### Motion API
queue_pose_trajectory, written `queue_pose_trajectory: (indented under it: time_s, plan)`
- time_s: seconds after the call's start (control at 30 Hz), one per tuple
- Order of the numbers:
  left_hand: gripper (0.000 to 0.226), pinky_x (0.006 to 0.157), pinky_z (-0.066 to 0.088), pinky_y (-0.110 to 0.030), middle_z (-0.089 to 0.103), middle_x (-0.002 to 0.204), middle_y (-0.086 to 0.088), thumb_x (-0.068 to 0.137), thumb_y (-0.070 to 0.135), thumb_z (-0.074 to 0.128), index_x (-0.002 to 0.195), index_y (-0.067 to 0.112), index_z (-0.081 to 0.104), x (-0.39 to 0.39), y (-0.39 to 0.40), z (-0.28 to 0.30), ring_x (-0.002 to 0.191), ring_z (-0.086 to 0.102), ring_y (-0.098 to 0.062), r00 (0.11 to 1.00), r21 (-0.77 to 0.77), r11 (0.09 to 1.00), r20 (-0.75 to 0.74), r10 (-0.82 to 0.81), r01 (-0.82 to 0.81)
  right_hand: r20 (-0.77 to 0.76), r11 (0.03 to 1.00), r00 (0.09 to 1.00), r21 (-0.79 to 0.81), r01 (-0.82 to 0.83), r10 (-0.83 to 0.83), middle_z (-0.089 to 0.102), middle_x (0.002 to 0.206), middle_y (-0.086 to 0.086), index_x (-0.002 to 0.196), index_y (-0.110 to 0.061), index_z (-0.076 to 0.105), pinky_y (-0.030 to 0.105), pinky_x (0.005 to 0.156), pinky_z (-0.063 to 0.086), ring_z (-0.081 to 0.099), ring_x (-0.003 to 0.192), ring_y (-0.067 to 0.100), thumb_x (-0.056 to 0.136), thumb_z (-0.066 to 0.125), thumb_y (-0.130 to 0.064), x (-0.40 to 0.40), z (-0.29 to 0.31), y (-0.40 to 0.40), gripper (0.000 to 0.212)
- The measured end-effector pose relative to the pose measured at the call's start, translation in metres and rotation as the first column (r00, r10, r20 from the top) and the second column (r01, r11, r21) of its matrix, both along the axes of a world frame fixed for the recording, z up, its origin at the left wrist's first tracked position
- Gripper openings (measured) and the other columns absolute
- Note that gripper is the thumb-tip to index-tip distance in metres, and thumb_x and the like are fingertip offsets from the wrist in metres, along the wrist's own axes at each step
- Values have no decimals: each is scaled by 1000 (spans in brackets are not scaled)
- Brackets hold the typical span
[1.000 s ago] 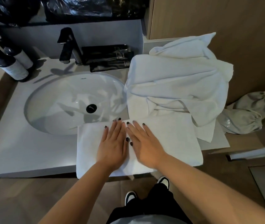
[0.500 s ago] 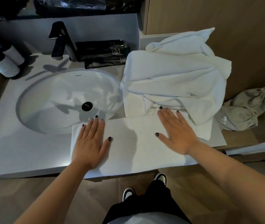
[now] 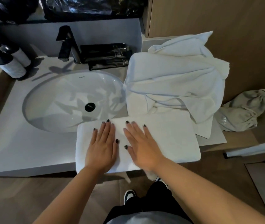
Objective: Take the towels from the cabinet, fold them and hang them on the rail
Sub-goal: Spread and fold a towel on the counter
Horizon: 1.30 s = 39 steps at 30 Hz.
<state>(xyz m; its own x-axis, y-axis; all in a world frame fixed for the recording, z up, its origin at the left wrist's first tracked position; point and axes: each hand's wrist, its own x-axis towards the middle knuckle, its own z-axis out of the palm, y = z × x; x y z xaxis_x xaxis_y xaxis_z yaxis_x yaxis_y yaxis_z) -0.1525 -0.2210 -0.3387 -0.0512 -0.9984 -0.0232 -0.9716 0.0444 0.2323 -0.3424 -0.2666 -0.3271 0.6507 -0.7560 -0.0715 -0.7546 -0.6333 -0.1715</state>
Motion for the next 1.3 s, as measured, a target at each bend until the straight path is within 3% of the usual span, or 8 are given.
queue_pose_trajectory:
  time_s: [0.3,0.43,0.5,0.57,0.7,0.77,0.93,1.3]
  plan:
    - [73,122,-8,-41,-6,165,-5,95,50,2,157,14,-3,0,-3,2,151,-13,-19,999,62,998,51,10,-13,-188,987,973,56,147,-135,-24,161,-1,154,-16,-17,48,122,-5,-25,147,16,91,-9,-63,-85,0,-21,79]
    - [76,120,-8,-47,-5,165,-10,92,49,2,157,10,0,-8,-12,7,152,-10,-25,999,85,996,49,-5,1,213,955,933,135,265,-289,-2,165,-1,157,-13,6,36,124,-2,-12,151,13,97,14,-50,-83,3,11,72]
    - [73,120,1,-49,5,165,-13,95,48,10,157,10,11,-17,-21,9,152,1,-28,991,50,992,64,-117,114,581,878,668,213,428,-466,42,148,-7,139,-19,46,28,117,26,31,141,9,97,40,-36,-67,3,51,46]
    - [66,118,18,-56,19,162,-15,98,43,20,155,10,24,-29,-28,7,150,18,-32,964,18,967,84,-253,253,686,695,276,459,554,-673,56,103,-8,101,-27,55,29,86,46,54,98,9,91,61,-21,-49,3,86,13]
    - [61,115,23,-62,18,163,-10,100,43,26,156,17,26,-39,-35,-1,151,16,-28,947,3,950,78,-313,314,120,73,-218,975,212,-969,58,89,5,105,-11,53,21,64,44,54,78,17,84,77,-21,-22,-2,105,33]
    - [62,116,23,-61,18,164,-9,100,45,25,156,19,25,-39,-36,-3,151,16,-28,943,-9,947,96,-319,321,-87,-40,-318,988,-151,-944,68,96,4,116,-10,58,23,67,47,60,83,16,85,76,-24,-16,-5,98,39]
    - [63,119,19,-58,14,165,-6,101,51,17,157,23,19,-37,-38,-2,152,12,-26,945,6,950,102,-312,313,-152,91,-498,898,-430,-854,68,122,11,128,-11,57,37,89,51,62,116,28,72,77,-11,-2,-14,88,59]
    - [70,121,13,-56,8,165,-4,98,62,14,158,26,10,-36,-37,-4,152,5,-24,945,-4,950,95,-312,313,-153,192,-612,867,-461,-776,73,115,4,124,-20,60,39,93,53,67,110,23,86,67,-4,-18,-15,82,42]
